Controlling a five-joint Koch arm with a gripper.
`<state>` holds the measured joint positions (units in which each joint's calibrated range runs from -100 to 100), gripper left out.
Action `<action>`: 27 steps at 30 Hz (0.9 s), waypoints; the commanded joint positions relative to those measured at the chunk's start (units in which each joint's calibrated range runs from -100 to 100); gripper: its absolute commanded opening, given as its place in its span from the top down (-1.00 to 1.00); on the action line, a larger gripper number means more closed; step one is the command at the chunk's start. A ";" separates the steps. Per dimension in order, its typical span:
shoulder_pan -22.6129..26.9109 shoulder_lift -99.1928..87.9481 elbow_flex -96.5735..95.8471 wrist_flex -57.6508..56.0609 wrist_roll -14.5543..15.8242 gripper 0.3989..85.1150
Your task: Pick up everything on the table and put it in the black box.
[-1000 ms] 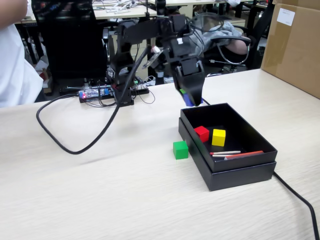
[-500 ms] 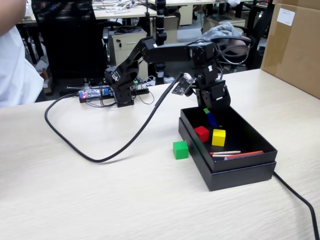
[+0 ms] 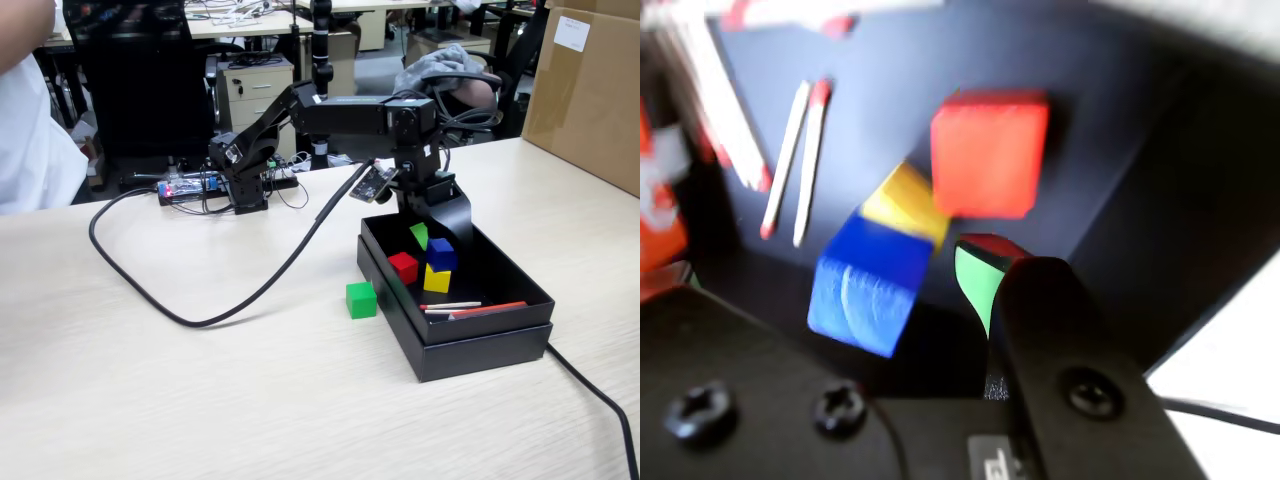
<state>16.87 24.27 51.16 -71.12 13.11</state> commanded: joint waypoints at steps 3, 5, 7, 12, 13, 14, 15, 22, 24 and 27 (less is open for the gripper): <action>-3.03 -21.35 -1.12 0.15 -0.05 -0.17; -4.74 -27.31 -1.48 0.15 -0.24 -0.15; -6.69 -32.36 -3.20 0.15 -0.59 -0.12; -10.65 -35.69 -11.54 0.15 -1.51 -0.13; -10.99 -35.69 -13.90 0.15 -1.61 -0.14; -11.33 -35.57 -16.17 0.15 -1.61 -0.16; -11.48 -35.23 -18.25 0.15 -1.61 -0.16; -10.45 -26.62 -24.96 0.15 -1.42 -0.20; -10.06 -23.53 -24.42 0.15 -1.37 -0.21; -9.72 -17.67 -21.88 0.15 -1.42 -0.21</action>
<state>6.72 4.85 24.51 -71.12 11.79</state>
